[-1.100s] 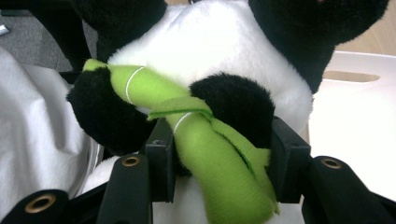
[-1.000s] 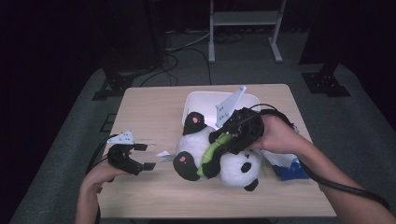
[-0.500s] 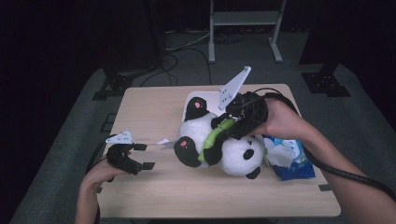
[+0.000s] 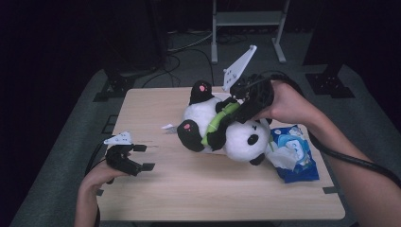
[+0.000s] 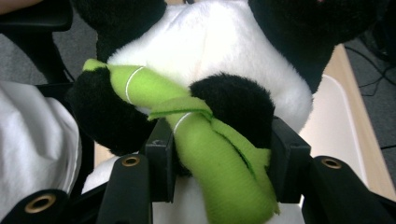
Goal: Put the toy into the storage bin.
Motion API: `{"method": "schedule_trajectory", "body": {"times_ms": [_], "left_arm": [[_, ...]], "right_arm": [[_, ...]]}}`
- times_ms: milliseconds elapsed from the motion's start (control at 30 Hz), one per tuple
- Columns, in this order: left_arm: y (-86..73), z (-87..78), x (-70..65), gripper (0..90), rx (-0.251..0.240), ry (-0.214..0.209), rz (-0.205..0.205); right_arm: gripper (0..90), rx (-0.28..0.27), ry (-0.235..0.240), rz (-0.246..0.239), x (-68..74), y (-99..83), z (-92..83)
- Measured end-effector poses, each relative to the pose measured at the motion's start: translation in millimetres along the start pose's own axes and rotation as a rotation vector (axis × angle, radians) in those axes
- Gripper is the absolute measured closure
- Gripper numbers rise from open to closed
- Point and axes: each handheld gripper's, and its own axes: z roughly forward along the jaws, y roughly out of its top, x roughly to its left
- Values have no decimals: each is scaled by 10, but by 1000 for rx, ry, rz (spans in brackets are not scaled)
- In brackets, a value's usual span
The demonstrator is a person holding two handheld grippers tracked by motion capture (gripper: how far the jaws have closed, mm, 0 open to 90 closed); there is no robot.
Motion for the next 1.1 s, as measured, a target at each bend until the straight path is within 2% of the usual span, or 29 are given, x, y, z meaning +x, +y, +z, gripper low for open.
{"method": "schedule_trajectory", "body": {"times_ms": [200, 500, 533, 867, 1100], "left_arm": [[5, -29, 4, 82, -15, 0, -3], [2, -52, 21, 82, -25, 7, -11], [0, -52, 24, 82, -25, 7, -13], [-18, -86, 35, 82, -31, 2, -16], [-26, -63, 50, 82, -25, -5, -26]], "right_arm": [[510, 15, -27, 15, -180, 15, -62], [510, 23, -48, 27, -373, 31, -93], [510, 19, -49, 16, -401, 36, -86], [510, 28, -58, 33, -691, 32, 51], [511, 37, -60, 29, -813, 33, 105]]}}
